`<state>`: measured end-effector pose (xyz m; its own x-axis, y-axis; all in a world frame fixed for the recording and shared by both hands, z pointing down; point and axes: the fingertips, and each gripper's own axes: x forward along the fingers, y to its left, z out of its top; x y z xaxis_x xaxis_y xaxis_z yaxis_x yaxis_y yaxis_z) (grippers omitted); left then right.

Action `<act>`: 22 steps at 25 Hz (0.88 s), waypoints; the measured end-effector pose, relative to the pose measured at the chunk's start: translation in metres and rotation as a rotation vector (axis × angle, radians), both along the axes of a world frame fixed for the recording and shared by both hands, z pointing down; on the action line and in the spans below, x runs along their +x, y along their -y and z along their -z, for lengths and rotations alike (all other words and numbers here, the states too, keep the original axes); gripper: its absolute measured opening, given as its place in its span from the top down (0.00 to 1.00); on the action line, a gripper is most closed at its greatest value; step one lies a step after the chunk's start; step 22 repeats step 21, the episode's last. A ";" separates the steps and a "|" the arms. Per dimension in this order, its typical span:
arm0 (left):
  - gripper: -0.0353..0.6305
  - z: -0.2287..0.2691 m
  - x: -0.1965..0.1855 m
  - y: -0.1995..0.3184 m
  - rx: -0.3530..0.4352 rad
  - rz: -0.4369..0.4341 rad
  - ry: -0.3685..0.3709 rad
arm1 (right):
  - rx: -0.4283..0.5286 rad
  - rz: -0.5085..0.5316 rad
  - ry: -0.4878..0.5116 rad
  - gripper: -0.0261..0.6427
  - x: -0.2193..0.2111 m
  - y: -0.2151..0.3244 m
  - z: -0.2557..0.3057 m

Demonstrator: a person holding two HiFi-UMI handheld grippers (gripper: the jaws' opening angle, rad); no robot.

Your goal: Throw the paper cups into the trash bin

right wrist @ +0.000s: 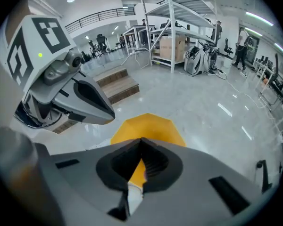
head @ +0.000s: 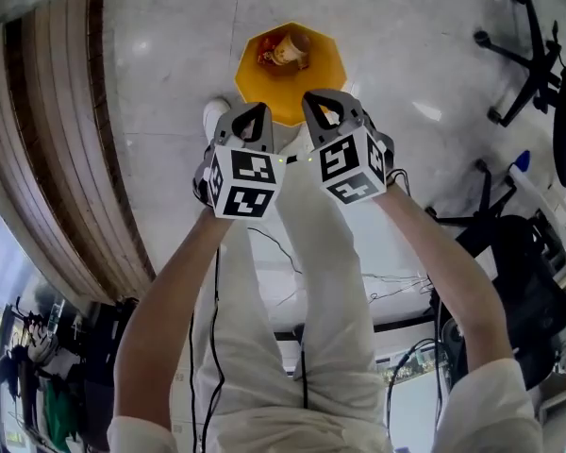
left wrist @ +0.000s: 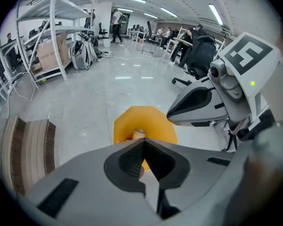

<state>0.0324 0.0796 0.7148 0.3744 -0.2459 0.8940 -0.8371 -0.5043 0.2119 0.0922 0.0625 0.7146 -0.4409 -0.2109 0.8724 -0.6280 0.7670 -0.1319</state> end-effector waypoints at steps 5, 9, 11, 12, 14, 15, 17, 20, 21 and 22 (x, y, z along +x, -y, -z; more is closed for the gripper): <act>0.94 0.077 0.012 0.000 0.045 -0.002 -0.039 | 0.015 -0.044 0.041 0.95 0.004 -0.002 0.078; 0.94 0.140 0.022 -0.004 0.073 -0.004 -0.061 | 0.030 -0.084 0.072 0.95 0.009 -0.009 0.140; 0.94 0.170 0.026 -0.005 0.085 0.003 -0.071 | 0.039 -0.102 0.081 0.95 0.011 -0.012 0.167; 0.94 0.185 0.027 -0.006 0.088 0.009 -0.079 | 0.044 -0.110 0.083 0.95 0.012 -0.013 0.181; 0.94 0.217 0.029 -0.009 0.097 0.014 -0.097 | 0.052 -0.124 0.090 0.95 0.012 -0.016 0.208; 0.94 0.233 0.030 -0.012 0.102 0.010 -0.105 | 0.054 -0.127 0.095 0.95 0.011 -0.018 0.223; 0.94 0.267 0.031 -0.020 0.110 -0.006 -0.120 | 0.058 -0.126 0.107 0.95 0.011 -0.025 0.258; 0.94 0.323 0.035 -0.040 0.111 -0.032 -0.142 | 0.065 -0.126 0.127 0.95 0.015 -0.041 0.316; 0.94 0.342 0.037 -0.048 0.109 -0.039 -0.150 | 0.068 -0.128 0.133 0.95 0.017 -0.046 0.336; 0.94 0.342 0.037 -0.048 0.109 -0.039 -0.150 | 0.068 -0.128 0.133 0.95 0.017 -0.046 0.336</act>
